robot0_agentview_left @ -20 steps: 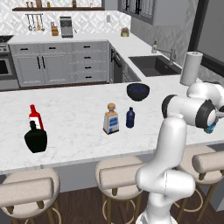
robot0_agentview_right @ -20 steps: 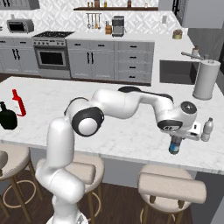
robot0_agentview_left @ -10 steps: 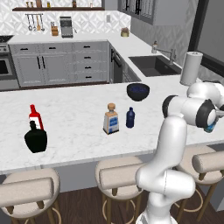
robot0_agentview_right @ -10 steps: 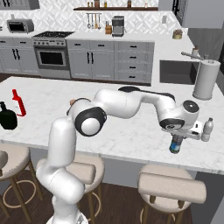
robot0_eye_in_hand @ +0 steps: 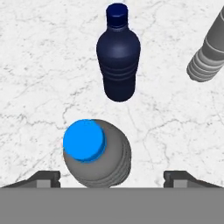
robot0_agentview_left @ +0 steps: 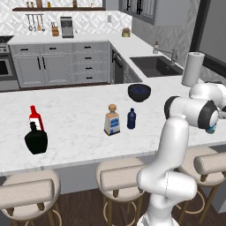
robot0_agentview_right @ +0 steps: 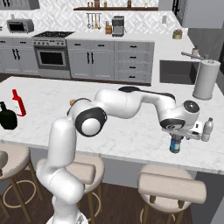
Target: Move the plastic bottles in the middle to the plastics group, and the glass bottles in the middle to the glass group.
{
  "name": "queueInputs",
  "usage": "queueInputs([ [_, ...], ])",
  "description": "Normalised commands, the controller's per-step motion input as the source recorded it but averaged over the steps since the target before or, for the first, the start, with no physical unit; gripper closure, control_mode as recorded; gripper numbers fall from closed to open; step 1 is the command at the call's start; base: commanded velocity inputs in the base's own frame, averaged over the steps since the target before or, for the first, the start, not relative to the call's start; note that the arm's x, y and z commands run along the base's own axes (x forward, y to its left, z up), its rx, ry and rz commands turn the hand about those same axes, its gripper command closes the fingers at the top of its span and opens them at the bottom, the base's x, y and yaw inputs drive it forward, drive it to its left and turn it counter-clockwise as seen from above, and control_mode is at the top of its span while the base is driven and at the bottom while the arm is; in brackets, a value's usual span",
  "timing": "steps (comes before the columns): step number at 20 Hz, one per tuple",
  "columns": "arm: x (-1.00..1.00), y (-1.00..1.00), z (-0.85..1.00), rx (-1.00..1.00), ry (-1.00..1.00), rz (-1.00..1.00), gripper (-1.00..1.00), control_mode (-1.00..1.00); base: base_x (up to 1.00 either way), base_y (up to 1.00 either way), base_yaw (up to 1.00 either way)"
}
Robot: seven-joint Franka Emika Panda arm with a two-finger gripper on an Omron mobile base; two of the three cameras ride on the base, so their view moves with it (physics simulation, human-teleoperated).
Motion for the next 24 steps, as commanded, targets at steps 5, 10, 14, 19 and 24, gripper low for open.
queueInputs([
  [5, 0.0, 0.01, 0.09, -0.01, 0.0, 0.0, -1.0, -1.0, 0.0, 0.0, 0.0],
  [10, -0.07, 0.35, 0.71, -0.14, 0.0, 0.0, -1.0, -1.0, 0.0, 0.0, 0.0],
  [14, -0.08, 0.87, 0.66, -0.21, 0.02, 0.0, -1.0, -1.0, 0.0, 0.0, 0.0],
  [19, -0.01, 0.91, -0.07, -0.07, 0.0, -0.01, -1.0, -1.0, 0.0, 0.0, 0.0],
  [24, 0.01, 0.57, -0.29, -0.08, 0.07, -0.14, -1.0, -1.0, 0.0, 0.0, 0.0],
])
